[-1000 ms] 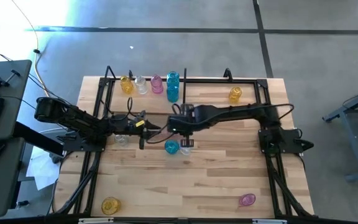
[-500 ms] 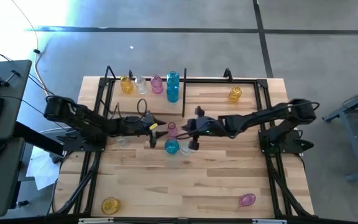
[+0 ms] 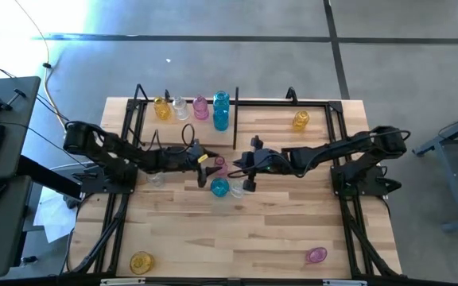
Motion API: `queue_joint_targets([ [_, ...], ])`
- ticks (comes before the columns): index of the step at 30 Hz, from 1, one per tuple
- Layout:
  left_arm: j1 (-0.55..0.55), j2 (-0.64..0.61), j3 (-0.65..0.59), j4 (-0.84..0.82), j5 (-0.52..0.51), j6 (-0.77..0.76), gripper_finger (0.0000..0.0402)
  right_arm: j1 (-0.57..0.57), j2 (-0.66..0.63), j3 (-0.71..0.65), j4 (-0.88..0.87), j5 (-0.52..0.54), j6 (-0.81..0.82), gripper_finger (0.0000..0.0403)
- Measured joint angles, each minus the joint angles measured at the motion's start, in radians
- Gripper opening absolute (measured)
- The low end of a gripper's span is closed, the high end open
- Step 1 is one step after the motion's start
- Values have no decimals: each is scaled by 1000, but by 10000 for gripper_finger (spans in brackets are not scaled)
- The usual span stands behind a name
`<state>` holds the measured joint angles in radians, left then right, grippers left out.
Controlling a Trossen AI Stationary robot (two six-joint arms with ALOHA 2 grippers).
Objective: Sort vases onto shelf
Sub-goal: Put the top purple flower vase aligned with the other purple flower vase on the shelf
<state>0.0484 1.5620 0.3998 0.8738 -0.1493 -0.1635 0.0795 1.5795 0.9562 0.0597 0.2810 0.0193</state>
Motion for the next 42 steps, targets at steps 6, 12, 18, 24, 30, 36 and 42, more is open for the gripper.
queue_joint_targets([
  [6, 24, 0, 2, -1, 13, -8, 222, 0, 0, 0, 3, 0, 0, 6],
  [12, 23, 0, 2, -1, 28, 8, 204, 0, 0, 0, 5, 0, -13, 6],
  [18, 23, 0, 2, 1, 35, 26, 202, -6, 1, 0, 60, 0, -60, 7],
  [24, 23, 0, 23, -12, 35, 27, 181, -17, 1, 0, 111, -19, -124, 7],
  [30, 23, -1, 35, -18, 35, 27, 133, -16, 1, 0, 106, -23, -132, 6],
  [36, 23, -1, 34, -42, 35, 18, 123, -16, 1, 0, 102, -23, -132, 6],
  [42, 23, -1, 34, -47, 44, 25, 143, -16, 1, 0, 101, -34, -132, 6],
])
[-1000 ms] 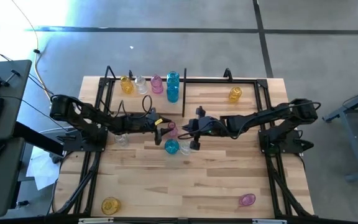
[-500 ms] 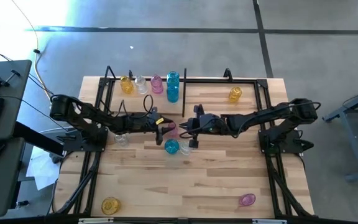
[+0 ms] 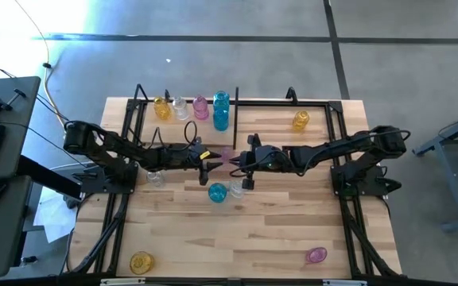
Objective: Sort vases onto shelf
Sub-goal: Put the top purple flower vase aligned with the other purple flower vase on the shelf
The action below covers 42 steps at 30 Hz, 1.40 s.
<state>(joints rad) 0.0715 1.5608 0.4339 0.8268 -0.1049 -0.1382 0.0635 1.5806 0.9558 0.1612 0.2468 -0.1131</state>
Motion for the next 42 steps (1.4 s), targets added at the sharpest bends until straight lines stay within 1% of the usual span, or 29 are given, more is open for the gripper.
queue_joint_targets([
  [3, 0, 0, 0, 0, 15, 16, 148, 0, 0, 0, -22, -2, 8, 6],
  [7, 0, 0, 0, -1, 18, 11, 136, -3, 0, 0, -140, 0, 97, 7],
  [10, 0, 0, -5, 0, 32, 0, 109, -12, 0, 0, -260, 48, 261, 9],
  [12, 0, 0, -16, 0, 42, -15, 84, -19, 0, -15, -335, 89, 383, 19],
  [14, 0, 0, -33, 6, 42, -36, 56, -27, 0, -61, -340, 118, 467, 37],
  [16, 0, 1, -51, 11, 43, -44, 29, -43, 1, -121, -288, 117, 525, 62],
  [18, 0, 1, -63, 18, 43, -50, 8, -74, 1, -188, -186, 107, 571, 89],
  [21, 0, 2, -80, 55, 43, -68, 8, -138, 1, -283, 21, 75, 606, 127],
  [23, 0, 2, -81, 56, 43, -70, 10, -181, 1, -331, 139, 19, 610, 145],
  [25, 0, 2, -82, 57, 43, -71, 9, -221, 1, -370, 217, -32, 611, 157],
  [28, 0, 2, -82, 58, 43, -71, 3, -273, 4, -390, 285, -106, 606, 162],
  [30, 0, 2, -82, 58, 43, -71, 1, -296, 17, -389, 292, -140, 606, 161],
  [34, 0, 2, -82, 58, 45, -71, 1, -326, 81, -376, 327, -219, 609, 154],
  [39, 0, 2, -82, 57, 48, -70, 1, -335, 166, -356, 407, -255, 611, 151],
  [42, 0, 1, -82, 57, 49, -70, 1, -334, 194, -336, 419, -260, 615, 151],
])
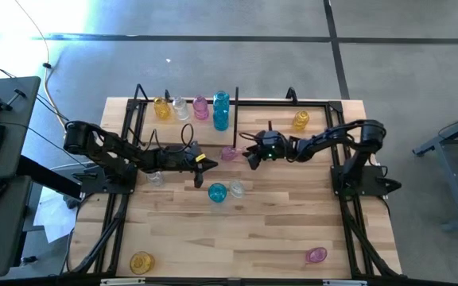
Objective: Sort vases onto shelf
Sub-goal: Put the top purple flower vase aligned with the other purple flower vase on the shelf
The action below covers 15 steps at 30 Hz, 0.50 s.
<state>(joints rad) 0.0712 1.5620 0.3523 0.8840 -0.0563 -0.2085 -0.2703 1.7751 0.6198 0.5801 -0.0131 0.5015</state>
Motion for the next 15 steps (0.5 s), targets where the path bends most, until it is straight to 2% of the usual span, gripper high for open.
queue_joint_targets([
  [8, 0, 0, 0, -1, 1, 0, 1, 0, 53, 40, 8, 1, -24, 143],
  [11, 0, 0, 0, -2, 1, 0, 0, 0, 53, 41, 26, -11, -30, 117],
  [15, 0, 0, 0, -3, 1, 0, 0, 0, 53, 41, 30, -14, -41, 58],
])
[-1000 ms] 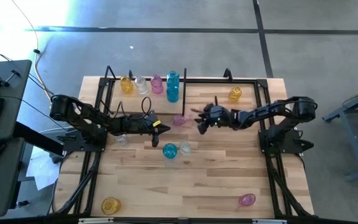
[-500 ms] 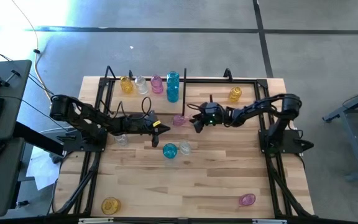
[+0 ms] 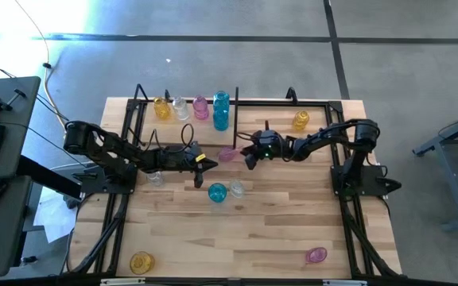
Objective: Sort vases onto shelf
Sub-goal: Put the top purple flower vase aligned with the other purple flower vase on the shelf
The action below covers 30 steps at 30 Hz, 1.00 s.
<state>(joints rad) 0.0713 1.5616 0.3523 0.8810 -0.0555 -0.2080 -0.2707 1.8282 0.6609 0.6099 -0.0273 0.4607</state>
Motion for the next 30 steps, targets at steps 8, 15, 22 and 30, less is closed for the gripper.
queue_joint_targets([
  [8, 0, 0, 0, 0, 1, 0, 0, 3, 0, 0, 6, -1, -51, 15],
  [15, 0, 0, 0, -1, 25, -2, 0, 37, -13, 4, 19, -7, -122, 4],
  [22, 0, 0, 0, -2, 81, -19, 0, 103, -68, 71, -101, -4, -236, 1],
  [30, 0, -1, 0, -21, 70, -25, 40, 172, -67, 325, -503, 56, -375, 0],
])
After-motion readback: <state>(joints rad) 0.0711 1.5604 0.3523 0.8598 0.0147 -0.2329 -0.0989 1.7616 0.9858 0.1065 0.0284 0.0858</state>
